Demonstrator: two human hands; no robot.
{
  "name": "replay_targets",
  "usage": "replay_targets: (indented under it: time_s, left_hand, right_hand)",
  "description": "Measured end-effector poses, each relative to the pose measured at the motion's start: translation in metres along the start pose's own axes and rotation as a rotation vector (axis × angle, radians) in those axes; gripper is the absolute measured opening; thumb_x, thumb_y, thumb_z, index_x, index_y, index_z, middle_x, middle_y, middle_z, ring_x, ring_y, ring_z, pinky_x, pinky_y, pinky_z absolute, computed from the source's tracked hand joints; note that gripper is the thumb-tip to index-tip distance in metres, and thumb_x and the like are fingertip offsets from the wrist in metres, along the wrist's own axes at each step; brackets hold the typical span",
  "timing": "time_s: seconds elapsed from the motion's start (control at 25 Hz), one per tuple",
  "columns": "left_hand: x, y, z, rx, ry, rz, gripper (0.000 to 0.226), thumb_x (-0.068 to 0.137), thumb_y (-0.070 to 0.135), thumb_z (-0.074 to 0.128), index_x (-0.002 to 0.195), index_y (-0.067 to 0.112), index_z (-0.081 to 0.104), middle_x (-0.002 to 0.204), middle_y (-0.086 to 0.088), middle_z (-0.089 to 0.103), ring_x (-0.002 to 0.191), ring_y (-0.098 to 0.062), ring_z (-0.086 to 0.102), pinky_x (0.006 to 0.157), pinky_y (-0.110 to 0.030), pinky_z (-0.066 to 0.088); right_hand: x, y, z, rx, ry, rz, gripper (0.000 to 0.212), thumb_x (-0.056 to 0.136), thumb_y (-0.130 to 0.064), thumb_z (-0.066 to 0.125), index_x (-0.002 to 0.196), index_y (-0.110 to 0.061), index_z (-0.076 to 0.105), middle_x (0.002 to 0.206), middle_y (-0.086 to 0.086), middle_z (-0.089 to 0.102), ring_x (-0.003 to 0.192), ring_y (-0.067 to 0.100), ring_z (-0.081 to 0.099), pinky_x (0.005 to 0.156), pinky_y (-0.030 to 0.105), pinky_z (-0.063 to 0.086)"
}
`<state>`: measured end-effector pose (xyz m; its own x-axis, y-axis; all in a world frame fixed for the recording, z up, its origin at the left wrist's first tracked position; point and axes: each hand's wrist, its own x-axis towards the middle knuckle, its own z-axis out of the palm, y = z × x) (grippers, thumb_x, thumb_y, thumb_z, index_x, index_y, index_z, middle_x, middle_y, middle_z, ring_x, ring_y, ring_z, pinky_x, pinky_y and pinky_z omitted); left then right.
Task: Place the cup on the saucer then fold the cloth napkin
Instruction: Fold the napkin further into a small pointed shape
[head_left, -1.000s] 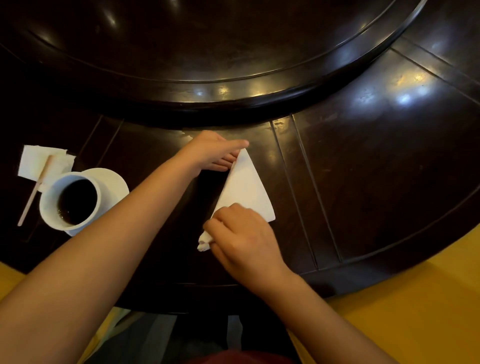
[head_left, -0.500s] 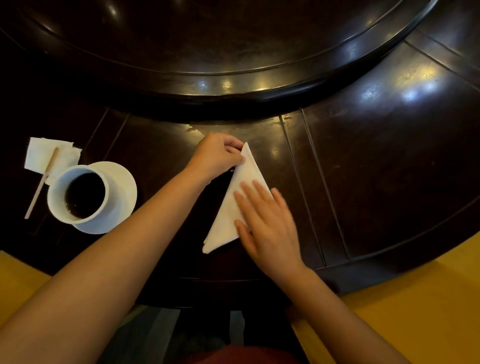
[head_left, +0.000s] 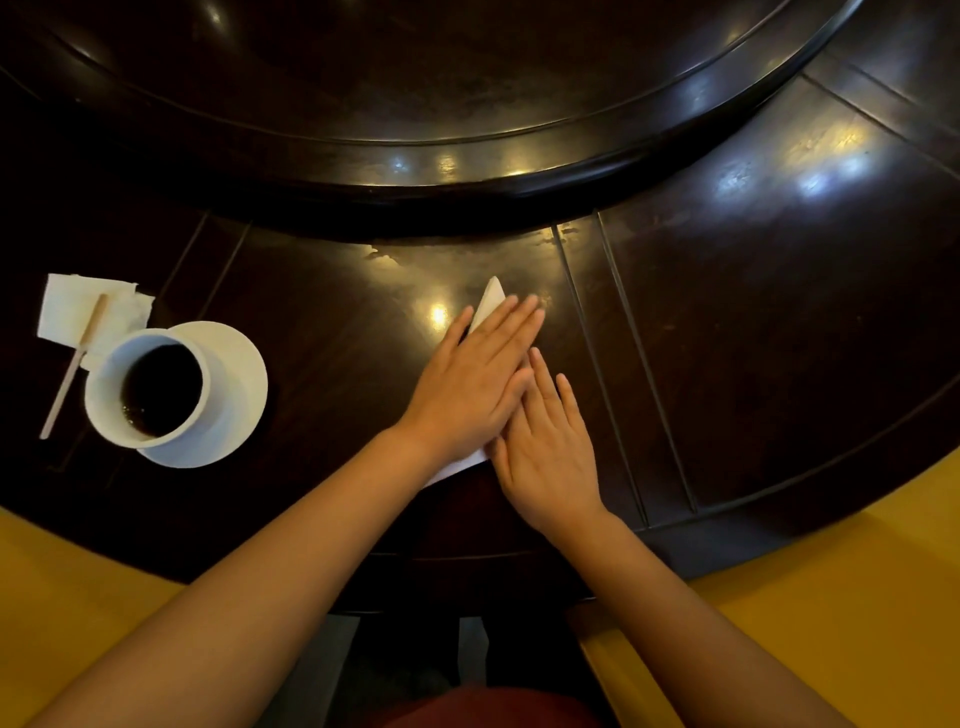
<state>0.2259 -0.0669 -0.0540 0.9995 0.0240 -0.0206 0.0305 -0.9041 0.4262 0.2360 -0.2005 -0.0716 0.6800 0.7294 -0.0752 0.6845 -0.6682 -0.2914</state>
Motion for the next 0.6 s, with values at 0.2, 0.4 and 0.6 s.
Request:
replay_targets:
  time_s: [0.2,0.4,0.6]
  left_hand:
    - [-0.007,-0.007,0.019,0.145,-0.04,-0.051,0.053,0.097,0.038,0.013,0.145,0.018,0.004,0.154,0.003,0.004,0.142,-0.008,-0.002,0.115,-0.038,-0.002]
    - [-0.042,-0.007,0.023,0.273,-0.044,-0.035,0.06,0.093,0.035,0.025,0.146,0.008,0.015,0.154,-0.007,0.011,0.142,-0.018,0.008,0.113,-0.041,0.008]
    - [-0.073,-0.011,0.021,0.262,-0.063,-0.057,0.059,0.093,0.031,0.029,0.146,0.009,0.016,0.154,-0.007,0.014,0.142,-0.017,0.01,0.111,-0.037,0.011]
  right_hand:
    - [-0.017,0.018,-0.003,-0.059,-0.025,-0.021,0.057,0.097,-0.034,0.022,0.146,-0.006,0.016,0.155,0.009,0.012,0.143,0.019,0.006,0.114,0.042,0.011]
    - [-0.017,0.019,-0.004,-0.066,-0.019,-0.011,0.058,0.096,-0.036,0.024,0.146,-0.008,0.017,0.154,0.007,0.013,0.143,0.017,0.008,0.114,0.045,0.006]
    - [-0.019,0.022,-0.003,-0.062,-0.037,-0.021,0.059,0.096,-0.038,0.024,0.147,-0.01,0.012,0.155,0.007,0.01,0.143,0.017,0.005,0.114,0.046,0.003]
